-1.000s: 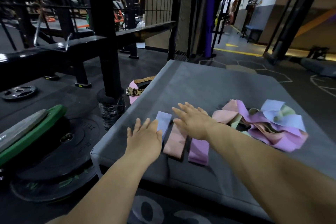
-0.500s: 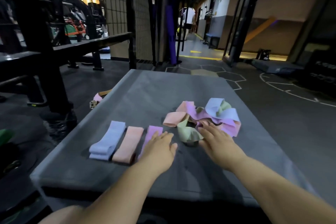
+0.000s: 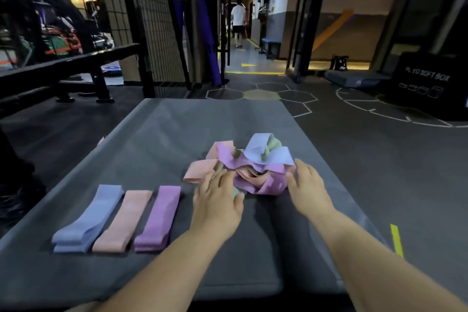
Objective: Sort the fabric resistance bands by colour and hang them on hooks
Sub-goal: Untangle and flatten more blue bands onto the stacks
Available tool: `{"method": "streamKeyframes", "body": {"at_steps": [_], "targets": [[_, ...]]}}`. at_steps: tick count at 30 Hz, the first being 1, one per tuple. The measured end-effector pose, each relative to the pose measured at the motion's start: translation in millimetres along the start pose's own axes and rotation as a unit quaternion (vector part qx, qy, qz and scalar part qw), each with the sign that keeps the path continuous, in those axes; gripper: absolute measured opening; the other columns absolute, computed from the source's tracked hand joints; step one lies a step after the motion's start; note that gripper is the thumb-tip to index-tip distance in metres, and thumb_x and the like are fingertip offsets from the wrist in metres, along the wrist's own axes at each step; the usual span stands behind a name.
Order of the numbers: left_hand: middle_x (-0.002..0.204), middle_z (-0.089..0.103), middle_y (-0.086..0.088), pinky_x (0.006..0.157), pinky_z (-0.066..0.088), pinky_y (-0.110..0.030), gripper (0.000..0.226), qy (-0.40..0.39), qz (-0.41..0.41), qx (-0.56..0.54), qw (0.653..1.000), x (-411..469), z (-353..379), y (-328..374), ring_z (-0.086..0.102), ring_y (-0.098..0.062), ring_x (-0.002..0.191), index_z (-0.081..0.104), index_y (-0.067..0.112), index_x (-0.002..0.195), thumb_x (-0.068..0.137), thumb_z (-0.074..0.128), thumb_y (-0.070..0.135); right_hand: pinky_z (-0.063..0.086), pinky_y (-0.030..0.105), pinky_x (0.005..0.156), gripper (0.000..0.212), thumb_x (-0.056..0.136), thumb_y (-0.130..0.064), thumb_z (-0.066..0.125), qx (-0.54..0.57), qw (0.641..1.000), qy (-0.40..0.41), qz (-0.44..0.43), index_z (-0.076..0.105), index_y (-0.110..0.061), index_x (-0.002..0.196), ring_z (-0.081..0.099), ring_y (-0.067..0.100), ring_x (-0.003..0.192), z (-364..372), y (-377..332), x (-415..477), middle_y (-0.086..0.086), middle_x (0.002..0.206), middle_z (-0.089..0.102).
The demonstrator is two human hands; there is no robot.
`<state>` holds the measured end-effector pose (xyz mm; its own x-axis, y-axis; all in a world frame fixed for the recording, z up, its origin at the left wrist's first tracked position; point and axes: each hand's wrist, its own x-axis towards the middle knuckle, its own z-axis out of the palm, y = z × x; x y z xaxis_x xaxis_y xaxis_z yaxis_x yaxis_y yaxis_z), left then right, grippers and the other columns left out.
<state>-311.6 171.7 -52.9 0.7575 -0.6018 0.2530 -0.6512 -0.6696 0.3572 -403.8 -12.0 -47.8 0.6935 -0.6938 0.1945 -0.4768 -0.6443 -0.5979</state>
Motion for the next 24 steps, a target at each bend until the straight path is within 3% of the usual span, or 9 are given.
{"method": "streamKeyframes", "body": {"at_steps": [6,10,15,19,21,23,24], "targets": [[0.142,0.046,0.004,0.109,0.026,-0.034,0.044,0.003,0.002,-0.004,1.000,50,1,15,0.031,-0.020,0.134,0.041,0.027,0.139,0.097,0.042,0.039,0.025,0.036,0.112,0.054,0.104,-0.029,0.035,0.113,0.989,-0.045,0.086,0.021,-0.015,0.154,0.028,0.028,0.144,3,4,29,0.011,0.158,0.029],[0.132,0.054,0.005,0.102,0.034,-0.037,0.037,-0.024,-0.015,-0.004,1.000,89,-1,29,0.036,-0.022,0.128,0.046,0.029,0.133,0.097,0.041,0.037,0.030,0.032,0.104,0.053,0.104,-0.026,0.034,0.170,0.978,-0.070,0.100,0.019,-0.024,0.155,0.034,0.027,0.140,6,6,41,0.005,0.157,0.032],[0.132,0.055,0.002,0.097,0.034,-0.036,0.043,-0.077,-0.036,0.029,0.996,116,7,41,0.037,-0.025,0.128,0.039,0.034,0.143,0.100,0.038,0.035,0.039,0.035,0.099,0.047,0.101,-0.024,0.034,0.186,0.978,-0.045,0.080,0.036,-0.030,0.148,0.048,0.028,0.122,13,9,52,0.006,0.141,0.051],[0.118,0.063,0.000,0.097,0.034,-0.034,0.034,-0.068,-0.061,0.019,0.996,128,21,40,0.046,-0.023,0.119,0.053,0.036,0.130,0.098,0.040,0.032,0.037,0.038,0.102,0.042,0.104,-0.027,0.032,0.120,0.988,-0.043,0.088,0.045,-0.028,0.143,0.046,0.033,0.121,16,12,55,0.012,0.130,0.052],[0.108,0.066,0.002,0.095,0.035,-0.032,0.028,-0.025,-0.062,0.014,0.998,131,24,40,0.047,-0.022,0.116,0.062,0.033,0.118,0.097,0.044,0.031,0.039,0.035,0.089,0.030,0.103,-0.028,0.036,0.098,0.991,-0.046,0.080,0.064,-0.022,0.111,0.049,0.033,0.109,17,14,56,0.016,0.118,0.058],[0.104,0.067,0.004,0.088,0.034,-0.030,0.024,-0.001,-0.068,-0.002,0.998,133,23,40,0.048,-0.023,0.114,0.065,0.030,0.110,0.097,0.045,0.031,0.036,0.032,0.070,0.031,0.099,-0.030,0.045,0.102,0.990,-0.034,0.087,0.055,-0.023,0.070,0.049,0.029,0.089,17,13,56,0.013,0.101,0.058],[0.103,0.066,0.003,0.085,0.033,-0.030,0.023,0.003,-0.078,-0.015,0.997,135,22,39,0.048,-0.024,0.112,0.065,0.030,0.106,0.097,0.045,0.032,0.033,0.031,0.062,0.035,0.097,-0.031,0.048,0.109,0.990,-0.023,0.091,0.049,-0.022,0.063,0.047,0.026,0.081,17,13,55,0.011,0.096,0.056]]}}
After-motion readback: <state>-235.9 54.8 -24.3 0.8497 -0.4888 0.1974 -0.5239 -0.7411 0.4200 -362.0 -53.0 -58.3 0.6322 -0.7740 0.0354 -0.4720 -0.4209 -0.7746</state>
